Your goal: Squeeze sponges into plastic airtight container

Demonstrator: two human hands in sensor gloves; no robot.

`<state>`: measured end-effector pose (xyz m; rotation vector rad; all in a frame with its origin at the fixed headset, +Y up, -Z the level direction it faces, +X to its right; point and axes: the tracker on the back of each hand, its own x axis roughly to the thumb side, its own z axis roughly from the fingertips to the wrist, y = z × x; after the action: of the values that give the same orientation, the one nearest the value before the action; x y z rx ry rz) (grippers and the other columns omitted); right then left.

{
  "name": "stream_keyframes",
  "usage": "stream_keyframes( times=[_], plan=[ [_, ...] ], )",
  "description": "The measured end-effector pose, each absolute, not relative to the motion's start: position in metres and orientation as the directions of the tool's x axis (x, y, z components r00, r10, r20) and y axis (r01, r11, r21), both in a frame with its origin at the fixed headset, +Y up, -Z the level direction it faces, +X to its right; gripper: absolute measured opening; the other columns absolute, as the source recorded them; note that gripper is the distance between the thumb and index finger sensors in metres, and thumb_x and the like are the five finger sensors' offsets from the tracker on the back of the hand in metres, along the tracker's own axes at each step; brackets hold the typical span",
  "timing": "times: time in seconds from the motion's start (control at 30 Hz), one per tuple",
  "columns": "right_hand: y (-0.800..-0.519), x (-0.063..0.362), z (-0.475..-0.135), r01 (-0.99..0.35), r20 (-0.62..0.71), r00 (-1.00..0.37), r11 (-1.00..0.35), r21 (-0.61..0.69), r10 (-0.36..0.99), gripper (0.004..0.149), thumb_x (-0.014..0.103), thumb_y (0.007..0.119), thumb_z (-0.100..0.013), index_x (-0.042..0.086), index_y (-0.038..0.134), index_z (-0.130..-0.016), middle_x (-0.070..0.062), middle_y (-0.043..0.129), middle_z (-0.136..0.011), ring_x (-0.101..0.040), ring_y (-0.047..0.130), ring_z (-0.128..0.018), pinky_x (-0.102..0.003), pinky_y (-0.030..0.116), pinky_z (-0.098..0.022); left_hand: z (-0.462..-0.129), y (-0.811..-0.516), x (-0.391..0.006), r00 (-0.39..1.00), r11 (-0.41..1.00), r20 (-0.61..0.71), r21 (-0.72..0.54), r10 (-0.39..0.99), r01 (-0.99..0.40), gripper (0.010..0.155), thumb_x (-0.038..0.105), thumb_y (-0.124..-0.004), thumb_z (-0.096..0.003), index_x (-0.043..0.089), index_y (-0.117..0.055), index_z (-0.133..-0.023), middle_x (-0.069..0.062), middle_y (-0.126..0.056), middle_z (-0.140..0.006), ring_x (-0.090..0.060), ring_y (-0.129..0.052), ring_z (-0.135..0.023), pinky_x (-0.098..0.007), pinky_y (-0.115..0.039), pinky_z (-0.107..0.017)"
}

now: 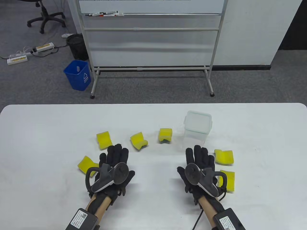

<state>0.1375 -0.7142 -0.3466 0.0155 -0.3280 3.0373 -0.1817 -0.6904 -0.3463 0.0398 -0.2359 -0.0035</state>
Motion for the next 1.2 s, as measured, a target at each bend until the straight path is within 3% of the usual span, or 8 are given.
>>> stream_keyframes(
  times=[0.73,1.0,1.2],
  plan=[
    [-0.704,0.134,-0.349,-0.142,0.071,-0.989,-0.941,-0.306,0.127,0.082,0.067,0.071,-0.041,0.029,0.050,-0.110,-0.007,0.048,-0.119,-0.036,0.051,-0.111,-0.055,0.045,-0.078,-0.347,-0.696,-0.174,0.965,0.998,0.263,0.067,-0.012,-0.006,0.087,0.063,-0.062,-0.0459,0.020,-0.021,-0.110,-0.014,-0.018,-0.120,-0.040,-0.022,-0.111,-0.064,-0.031,-0.076],
    [-0.659,0.148,-0.342,-0.243,0.077,-0.968,-0.817,-0.524,0.238,0.073,0.062,0.073,-0.042,0.026,0.066,-0.105,-0.008,0.065,-0.113,-0.035,0.067,-0.106,-0.053,0.053,-0.076,-0.346,-0.694,-0.174,0.963,0.995,0.269,0.099,-0.010,-0.017,0.086,0.063,-0.063,-0.0457,0.020,-0.024,-0.110,-0.014,-0.020,-0.120,-0.040,-0.025,-0.111,-0.063,-0.033,-0.076],
    [-0.624,0.155,-0.376,-0.212,-0.025,-0.969,-0.876,-0.434,0.247,0.076,0.065,0.071,-0.043,0.030,0.057,-0.110,-0.008,0.055,-0.118,-0.038,0.055,-0.111,-0.056,0.047,-0.078,-0.347,-0.697,-0.176,0.966,0.997,0.260,0.079,-0.007,-0.014,0.086,0.063,-0.063,-0.0458,0.020,-0.023,-0.110,-0.014,-0.020,-0.120,-0.040,-0.024,-0.111,-0.063,-0.033,-0.076]
  ],
)
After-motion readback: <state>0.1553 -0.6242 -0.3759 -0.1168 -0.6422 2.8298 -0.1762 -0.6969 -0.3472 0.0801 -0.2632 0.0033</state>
